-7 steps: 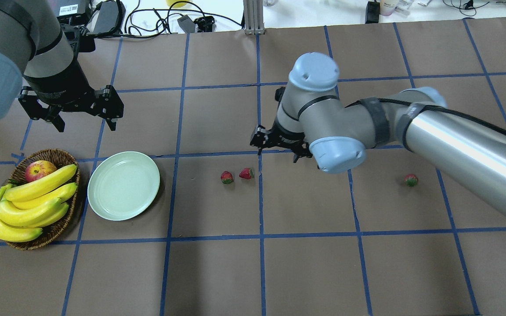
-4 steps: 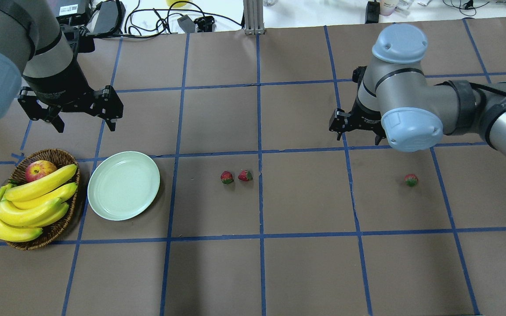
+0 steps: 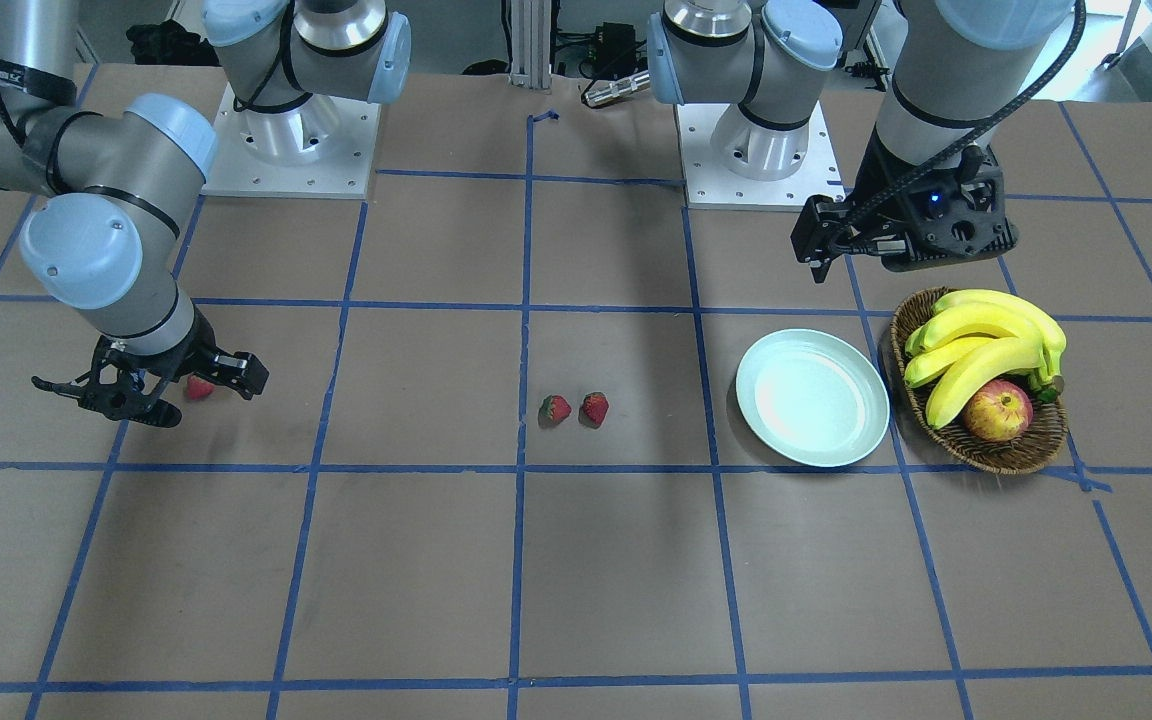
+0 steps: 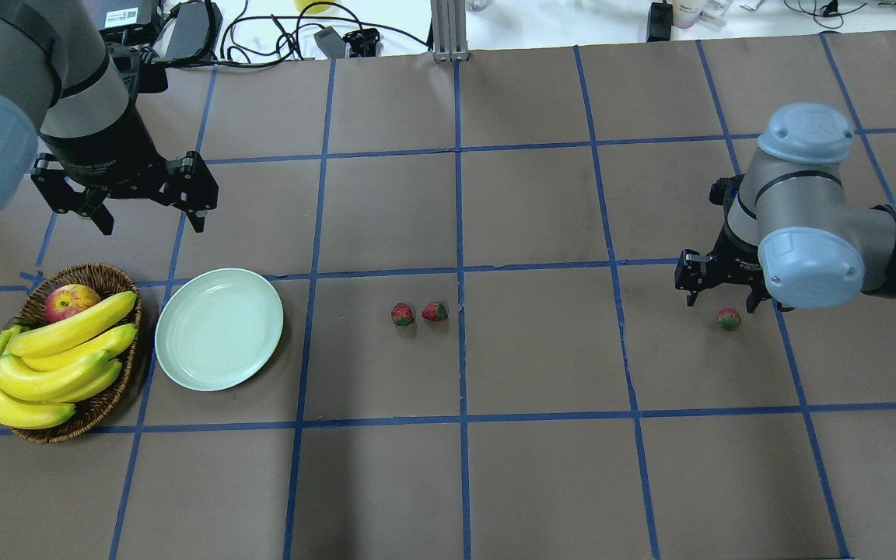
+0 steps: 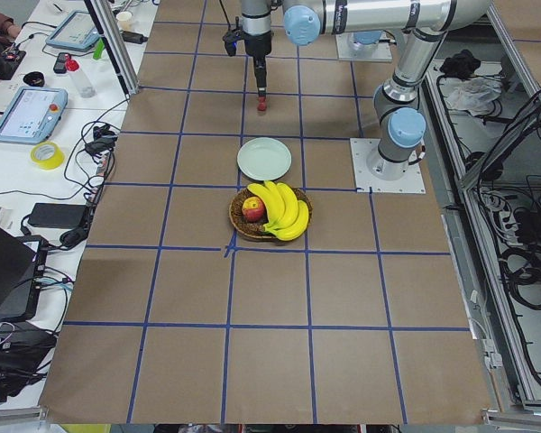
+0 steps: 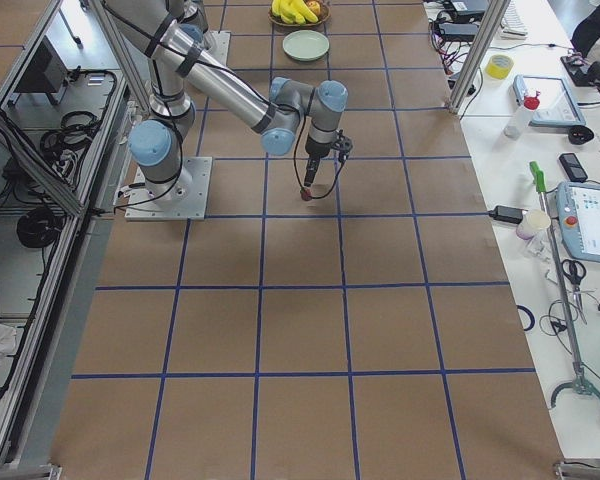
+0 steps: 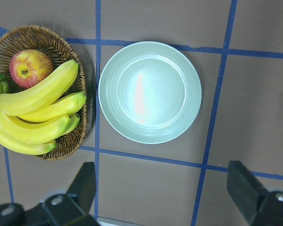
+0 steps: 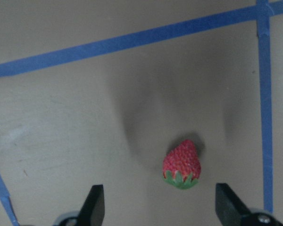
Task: Collect all strawberries into plate
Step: 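Reach the right gripper to the farthest strawberry and grasp it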
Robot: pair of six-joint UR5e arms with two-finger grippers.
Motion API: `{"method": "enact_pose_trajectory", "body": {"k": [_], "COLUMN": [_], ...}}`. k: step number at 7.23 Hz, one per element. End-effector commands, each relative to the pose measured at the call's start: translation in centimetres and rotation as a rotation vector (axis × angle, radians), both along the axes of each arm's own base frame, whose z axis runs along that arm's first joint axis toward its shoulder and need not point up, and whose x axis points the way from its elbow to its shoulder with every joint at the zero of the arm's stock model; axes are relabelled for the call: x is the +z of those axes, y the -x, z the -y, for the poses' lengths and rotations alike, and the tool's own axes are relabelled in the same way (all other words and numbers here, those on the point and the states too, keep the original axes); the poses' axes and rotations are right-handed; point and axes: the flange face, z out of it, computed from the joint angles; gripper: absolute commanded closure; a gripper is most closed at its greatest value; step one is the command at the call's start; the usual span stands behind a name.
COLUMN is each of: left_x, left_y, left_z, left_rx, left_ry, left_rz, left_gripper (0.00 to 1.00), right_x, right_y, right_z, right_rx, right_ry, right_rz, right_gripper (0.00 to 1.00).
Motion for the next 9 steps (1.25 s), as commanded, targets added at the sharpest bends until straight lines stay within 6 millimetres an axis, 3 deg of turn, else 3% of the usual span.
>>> {"method": "enact_pose_trajectory", "body": {"k": [1,4,5,6,7,9], "left_x": [0.0,-0.4,-0.5,-0.5,-0.5,-1.8], "left_y": [0.0,0.1,0.1,0.1,0.1,0.2], "left_z": [0.0,-0.2,-0.2,-0.2,-0.2,-0.7], "left_rx": [0.000,-0.002,-0.002,-0.002,0.008,0.009], "left_ry": [0.000,-0.013,-0.013,-0.013,-0.012,-0.037], "left_rz": [0.000,-0.002,-0.002,-0.002,-0.006,-0.001], "left_gripper": [0.00,0.00,0.00,0.00,0.00,0.00], "right_x": [-2.2,-3.4,-3.4,-3.2,-3.0,-2.5], "right_y": [1.7,1.9,1.9,1.9,2.0,0.9], "right_z": [-1.4,-0.9,-0.9,-0.9,-1.0,-1.0], "right_rx": [0.005,0.007,0.008,0.011,0.011,0.014], "right_ry": [0.029,0.046,0.045,0.045,0.046,0.059], "right_rz": [0.008,0.003,0.002,-0.008,-0.009,0.000], "right_gripper": [0.28,0.34,0.48,0.84,1.00,1.00]}}
